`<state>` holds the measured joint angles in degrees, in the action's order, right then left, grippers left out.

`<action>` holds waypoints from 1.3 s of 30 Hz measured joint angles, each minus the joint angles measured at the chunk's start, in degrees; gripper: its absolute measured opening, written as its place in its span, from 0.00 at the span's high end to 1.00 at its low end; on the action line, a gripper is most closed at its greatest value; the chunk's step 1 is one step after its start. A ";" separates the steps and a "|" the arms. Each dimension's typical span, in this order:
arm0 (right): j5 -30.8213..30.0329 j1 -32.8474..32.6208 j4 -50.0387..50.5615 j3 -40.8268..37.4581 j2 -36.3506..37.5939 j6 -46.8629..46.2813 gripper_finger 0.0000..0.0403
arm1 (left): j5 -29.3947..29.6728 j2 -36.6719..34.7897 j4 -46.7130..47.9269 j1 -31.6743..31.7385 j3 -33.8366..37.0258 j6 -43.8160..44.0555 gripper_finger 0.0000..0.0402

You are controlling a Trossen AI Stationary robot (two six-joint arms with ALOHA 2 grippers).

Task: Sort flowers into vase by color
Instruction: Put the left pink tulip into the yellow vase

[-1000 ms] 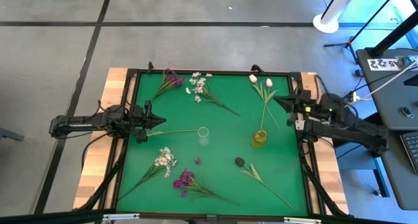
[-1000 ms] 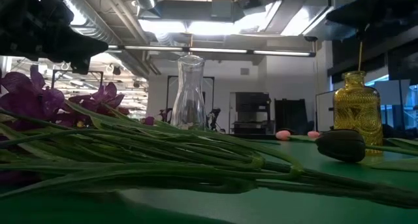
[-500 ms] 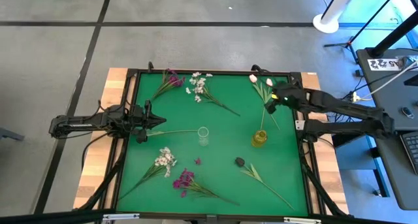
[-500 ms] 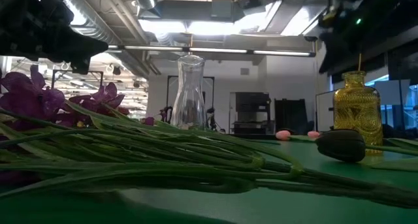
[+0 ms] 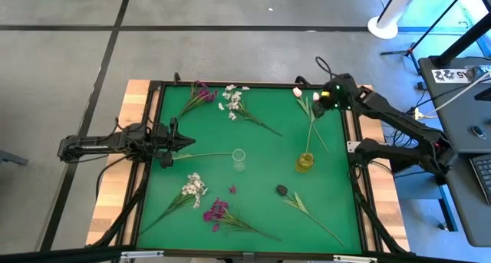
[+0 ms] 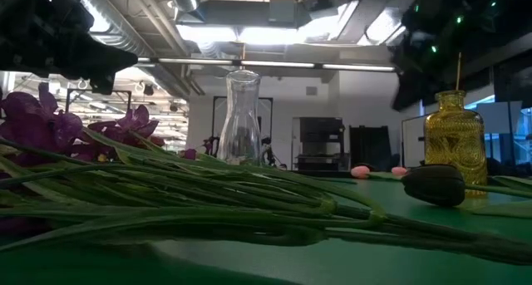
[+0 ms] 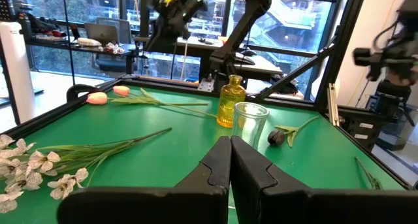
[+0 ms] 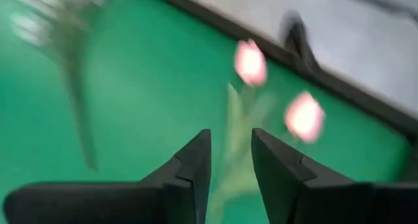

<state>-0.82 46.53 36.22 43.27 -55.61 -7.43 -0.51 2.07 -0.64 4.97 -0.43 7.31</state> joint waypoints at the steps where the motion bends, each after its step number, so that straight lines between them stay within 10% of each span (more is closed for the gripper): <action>1: 0.03 1.44 1.83 -0.02 -0.60 0.26 0.72 | 0.00 0.01 0.00 0.00 0.01 0.00 1.00; 39: 8.76 4.45 -19.86 -9.49 -21.80 0.27 0.72 | 0.00 -0.01 0.00 0.00 -0.01 0.00 1.00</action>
<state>7.94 50.97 16.36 33.78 -77.41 -7.16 -0.51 2.07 -0.64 4.97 -0.45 7.31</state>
